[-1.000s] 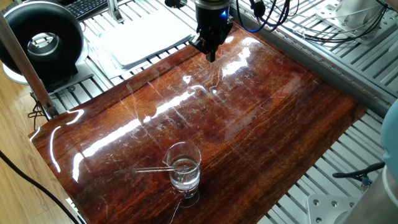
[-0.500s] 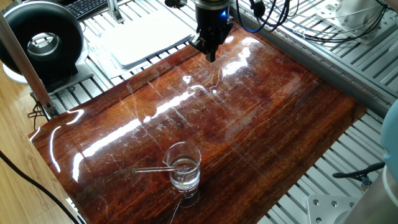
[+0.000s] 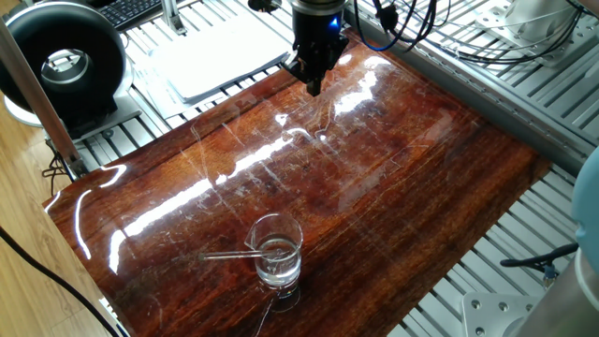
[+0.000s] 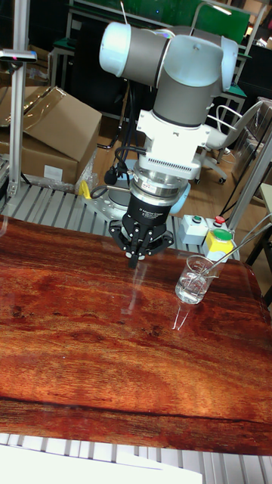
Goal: Stir the beaker with a glass rod
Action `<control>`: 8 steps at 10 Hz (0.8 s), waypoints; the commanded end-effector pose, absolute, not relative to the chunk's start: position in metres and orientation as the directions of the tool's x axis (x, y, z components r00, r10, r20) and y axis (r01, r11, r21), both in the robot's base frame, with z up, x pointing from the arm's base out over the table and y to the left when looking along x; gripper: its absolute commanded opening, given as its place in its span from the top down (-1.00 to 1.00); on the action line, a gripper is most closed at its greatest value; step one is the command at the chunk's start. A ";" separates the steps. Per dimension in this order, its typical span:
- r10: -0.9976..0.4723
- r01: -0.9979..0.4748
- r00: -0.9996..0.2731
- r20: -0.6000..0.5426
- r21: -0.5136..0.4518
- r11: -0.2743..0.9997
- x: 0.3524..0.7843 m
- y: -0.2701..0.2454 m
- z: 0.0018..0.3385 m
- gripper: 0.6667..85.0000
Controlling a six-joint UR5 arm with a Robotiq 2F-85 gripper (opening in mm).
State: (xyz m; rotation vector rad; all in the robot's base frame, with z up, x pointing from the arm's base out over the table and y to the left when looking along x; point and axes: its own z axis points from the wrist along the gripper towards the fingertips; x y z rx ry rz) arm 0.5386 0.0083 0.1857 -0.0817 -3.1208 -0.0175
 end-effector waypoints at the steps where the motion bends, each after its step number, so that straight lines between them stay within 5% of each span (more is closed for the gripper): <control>1: 0.068 0.068 -0.998 0.005 -0.019 0.997 0.542 0.000 0.187 0.99; 8: -0.009 -0.007 -0.999 -0.047 -0.045 0.999 0.551 -0.010 0.180 0.99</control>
